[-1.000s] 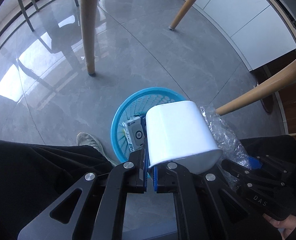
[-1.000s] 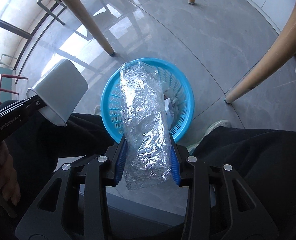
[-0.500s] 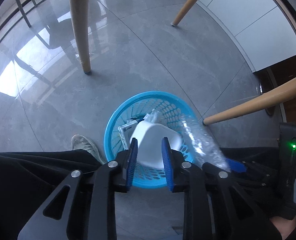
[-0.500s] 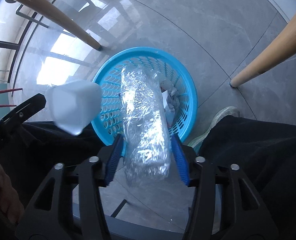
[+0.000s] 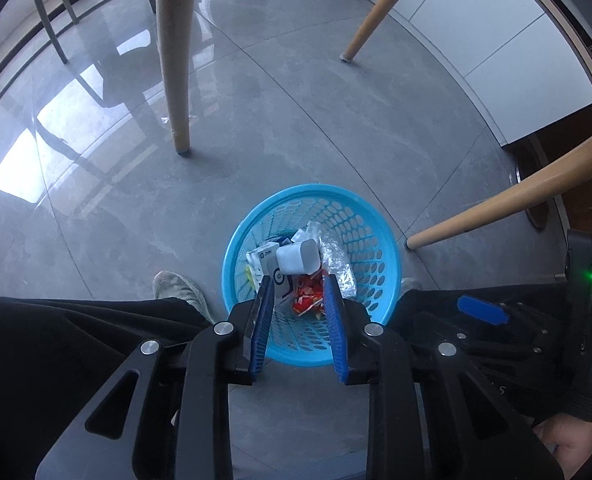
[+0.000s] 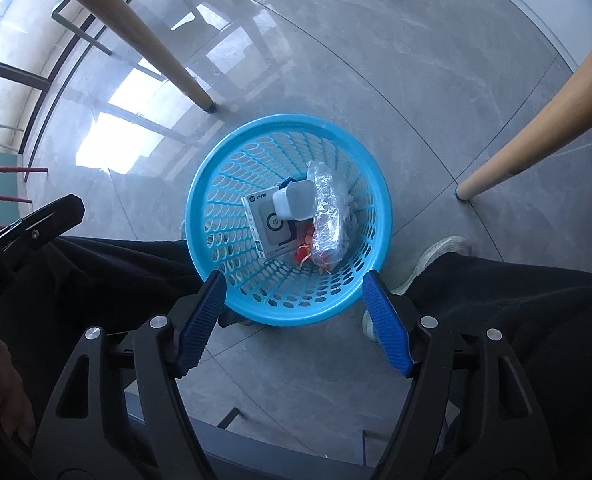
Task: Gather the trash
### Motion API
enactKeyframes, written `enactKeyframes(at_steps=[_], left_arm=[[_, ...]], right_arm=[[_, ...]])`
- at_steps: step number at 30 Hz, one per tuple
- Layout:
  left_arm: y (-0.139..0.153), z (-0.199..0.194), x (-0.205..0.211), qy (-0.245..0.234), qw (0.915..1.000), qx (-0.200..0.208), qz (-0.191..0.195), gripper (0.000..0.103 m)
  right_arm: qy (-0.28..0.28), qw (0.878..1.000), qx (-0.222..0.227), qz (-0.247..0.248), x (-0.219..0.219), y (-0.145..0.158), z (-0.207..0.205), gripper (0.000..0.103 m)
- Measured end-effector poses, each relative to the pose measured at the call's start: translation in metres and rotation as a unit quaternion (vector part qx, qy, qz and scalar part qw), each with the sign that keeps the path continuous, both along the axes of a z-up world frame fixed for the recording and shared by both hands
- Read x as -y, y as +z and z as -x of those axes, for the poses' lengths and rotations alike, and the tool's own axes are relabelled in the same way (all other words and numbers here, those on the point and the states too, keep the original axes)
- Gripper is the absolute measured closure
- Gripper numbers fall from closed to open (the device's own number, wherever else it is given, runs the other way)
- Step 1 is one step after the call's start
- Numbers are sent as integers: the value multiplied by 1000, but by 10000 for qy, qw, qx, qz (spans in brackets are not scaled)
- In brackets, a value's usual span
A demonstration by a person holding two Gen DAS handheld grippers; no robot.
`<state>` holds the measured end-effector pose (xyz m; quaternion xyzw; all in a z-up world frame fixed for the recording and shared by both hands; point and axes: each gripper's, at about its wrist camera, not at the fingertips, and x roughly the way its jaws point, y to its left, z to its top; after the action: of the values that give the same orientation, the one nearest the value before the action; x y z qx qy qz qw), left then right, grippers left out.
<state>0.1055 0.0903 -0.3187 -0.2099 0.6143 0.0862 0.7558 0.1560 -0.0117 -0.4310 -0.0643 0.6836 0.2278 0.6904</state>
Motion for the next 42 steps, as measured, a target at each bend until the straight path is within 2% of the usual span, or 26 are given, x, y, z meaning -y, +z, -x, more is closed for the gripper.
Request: enactKeyframes(at_steps=[8, 10, 20, 24, 25, 42], left_arm=[[25, 20, 17, -410, 9987, 281, -134, 69], [32, 24, 20, -496, 9981, 362, -103, 62], [53, 55, 30, -725, 9955, 606, -117, 41], [55, 64, 30, -725, 9949, 702, -20, 10], [56, 66, 28, -704, 9945, 777, -13, 6], [57, 68, 36, -868, 9933, 723, -233, 6]], right_arm=[[299, 9983, 482, -147, 8, 44, 22, 28], [331, 9975, 586, -201, 13, 54, 27, 27], [460, 9931, 974, -465, 36, 96, 56, 16], [507, 9905, 1139, -574, 43, 108, 65, 9], [508, 9903, 1152, -586, 44, 110, 67, 9], [534, 9899, 1095, -727, 49, 113, 73, 9]])
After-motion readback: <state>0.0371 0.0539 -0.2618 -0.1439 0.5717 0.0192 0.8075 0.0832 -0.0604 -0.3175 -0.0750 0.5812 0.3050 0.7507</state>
